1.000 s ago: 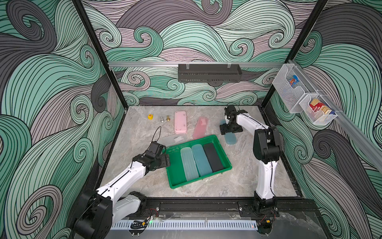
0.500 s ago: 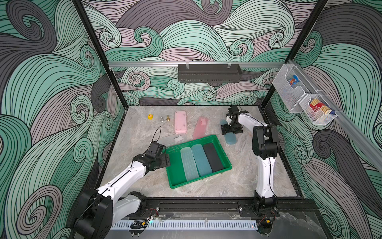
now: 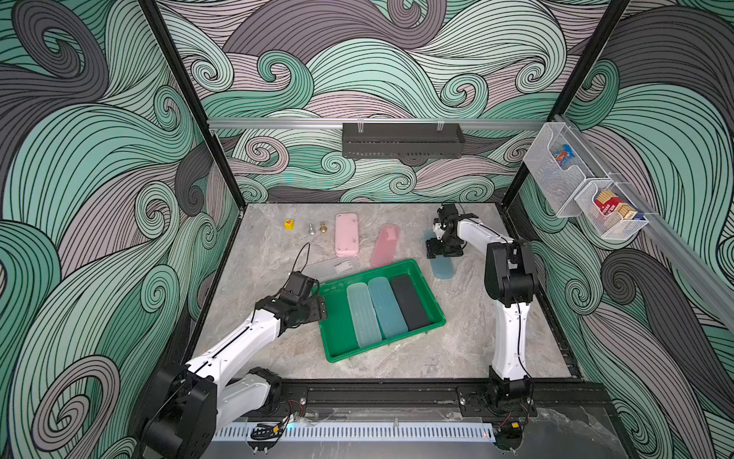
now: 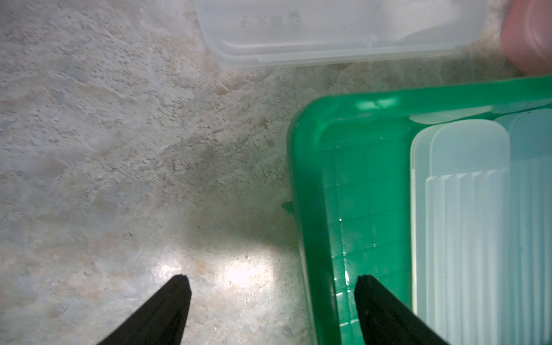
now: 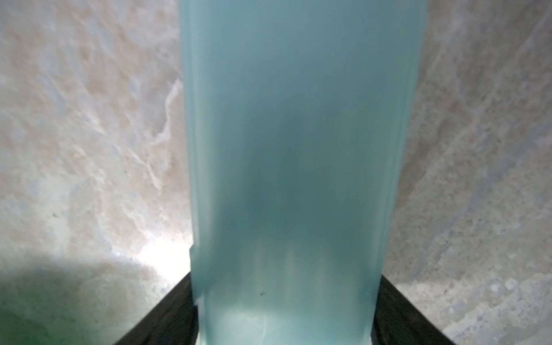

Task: Put the pencil case into the storage box
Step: Pick up the pencil case from the center of the board.

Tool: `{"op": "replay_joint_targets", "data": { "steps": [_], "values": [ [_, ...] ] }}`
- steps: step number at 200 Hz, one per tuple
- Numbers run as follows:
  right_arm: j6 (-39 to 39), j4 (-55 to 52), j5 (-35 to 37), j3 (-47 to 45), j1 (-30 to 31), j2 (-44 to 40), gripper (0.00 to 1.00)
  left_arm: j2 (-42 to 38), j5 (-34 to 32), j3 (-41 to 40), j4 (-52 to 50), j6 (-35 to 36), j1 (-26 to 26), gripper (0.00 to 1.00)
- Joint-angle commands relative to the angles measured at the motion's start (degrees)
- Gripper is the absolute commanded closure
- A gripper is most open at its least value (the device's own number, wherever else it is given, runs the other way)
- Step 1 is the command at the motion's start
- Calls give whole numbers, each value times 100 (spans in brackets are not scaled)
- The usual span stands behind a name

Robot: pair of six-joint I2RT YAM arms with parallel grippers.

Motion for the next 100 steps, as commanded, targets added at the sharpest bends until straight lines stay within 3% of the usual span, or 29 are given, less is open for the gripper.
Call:
{"op": "replay_joint_targets", "data": {
  "steps": [1,64,100],
  "values": [
    [149,-137,-58,-289,9,-570,30,-12,-69,-4,-34,62,36,10],
    [371,-136,-337,-1302,192,-2266,30,-12,-69,-4,-42,54,36,10],
    [697,-119,-402,-2104,954,-3258,30,-46,-87,-15,-42,40,36,10]
  ]
}}
